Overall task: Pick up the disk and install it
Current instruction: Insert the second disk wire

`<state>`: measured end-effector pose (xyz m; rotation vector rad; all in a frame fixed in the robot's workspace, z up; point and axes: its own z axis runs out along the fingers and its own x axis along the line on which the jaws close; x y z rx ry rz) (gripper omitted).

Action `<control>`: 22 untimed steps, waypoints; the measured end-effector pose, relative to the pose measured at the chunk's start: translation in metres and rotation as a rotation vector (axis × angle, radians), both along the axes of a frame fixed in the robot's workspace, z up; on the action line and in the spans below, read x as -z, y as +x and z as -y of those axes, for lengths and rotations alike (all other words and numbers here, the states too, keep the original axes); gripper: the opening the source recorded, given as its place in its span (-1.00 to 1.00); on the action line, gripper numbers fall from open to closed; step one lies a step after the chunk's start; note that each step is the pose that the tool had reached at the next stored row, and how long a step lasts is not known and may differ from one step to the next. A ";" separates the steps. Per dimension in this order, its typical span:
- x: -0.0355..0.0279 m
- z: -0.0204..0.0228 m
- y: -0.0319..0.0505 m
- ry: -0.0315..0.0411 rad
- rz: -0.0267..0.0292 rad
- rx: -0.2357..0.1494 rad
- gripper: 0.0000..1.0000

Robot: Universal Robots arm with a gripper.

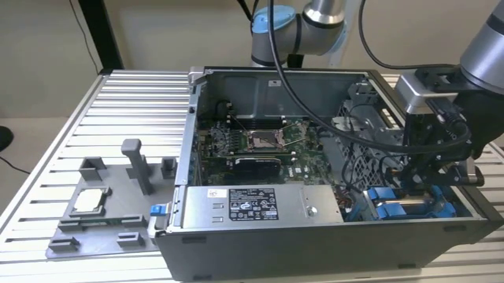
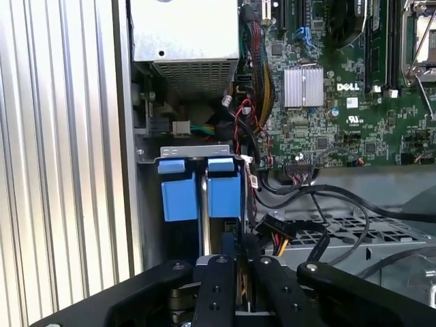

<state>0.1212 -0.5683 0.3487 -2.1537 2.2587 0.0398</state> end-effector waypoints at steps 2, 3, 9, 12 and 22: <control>0.0004 0.0000 -0.0001 -0.0002 0.0016 0.000 -1.00; 0.0007 0.0000 -0.0002 -0.0002 0.0030 0.000 -1.00; 0.0027 0.0001 -0.0001 -0.0002 0.0145 0.000 -1.00; 0.0034 0.0000 -0.0001 -0.0001 0.0170 0.000 -1.00; 0.0067 0.0000 -0.0002 -0.0001 0.0246 0.000 -1.00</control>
